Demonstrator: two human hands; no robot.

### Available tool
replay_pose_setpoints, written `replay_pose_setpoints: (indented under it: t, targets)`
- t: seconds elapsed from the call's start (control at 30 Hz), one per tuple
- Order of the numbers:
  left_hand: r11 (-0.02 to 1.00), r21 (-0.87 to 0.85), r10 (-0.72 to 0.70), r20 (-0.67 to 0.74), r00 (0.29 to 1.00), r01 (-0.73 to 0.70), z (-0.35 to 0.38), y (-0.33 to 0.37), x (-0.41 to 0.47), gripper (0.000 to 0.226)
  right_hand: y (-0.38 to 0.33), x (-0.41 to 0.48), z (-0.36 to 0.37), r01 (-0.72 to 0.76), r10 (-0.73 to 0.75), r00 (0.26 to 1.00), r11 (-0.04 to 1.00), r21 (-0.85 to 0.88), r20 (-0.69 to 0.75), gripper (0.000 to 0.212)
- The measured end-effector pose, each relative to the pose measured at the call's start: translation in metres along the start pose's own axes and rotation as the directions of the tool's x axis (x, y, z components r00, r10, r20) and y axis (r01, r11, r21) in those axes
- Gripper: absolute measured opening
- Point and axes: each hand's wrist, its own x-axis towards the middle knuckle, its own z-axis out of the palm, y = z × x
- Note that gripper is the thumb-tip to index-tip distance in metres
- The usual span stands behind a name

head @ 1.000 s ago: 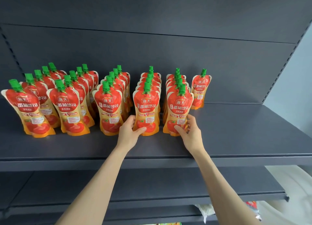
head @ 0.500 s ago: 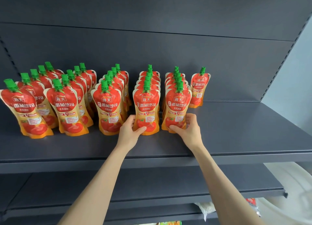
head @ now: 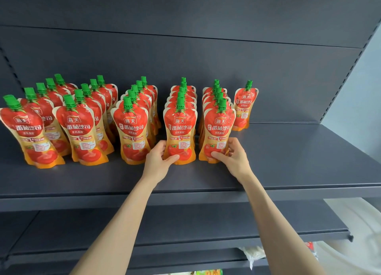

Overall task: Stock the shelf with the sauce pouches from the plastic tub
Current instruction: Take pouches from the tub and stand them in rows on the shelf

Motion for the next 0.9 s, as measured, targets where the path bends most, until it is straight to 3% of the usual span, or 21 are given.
replay_pose_setpoints:
  t: [0.5, 0.9]
  targets:
    - [0.999, 0.044, -0.032, 0.016, 0.999, 0.031, -0.001, 0.004, -0.002, 0.042, -0.003, -0.005, 0.004, -0.019, 0.019, 1.0, 0.998, -0.061, 0.003, 0.048]
    - [0.992, 0.097, -0.082, 0.008, 0.997, 0.081, -0.001, 0.01, -0.025, 0.064, -0.007, -0.029, 0.002, -0.046, 0.011, 0.991, 0.965, -0.258, -0.136, 0.066]
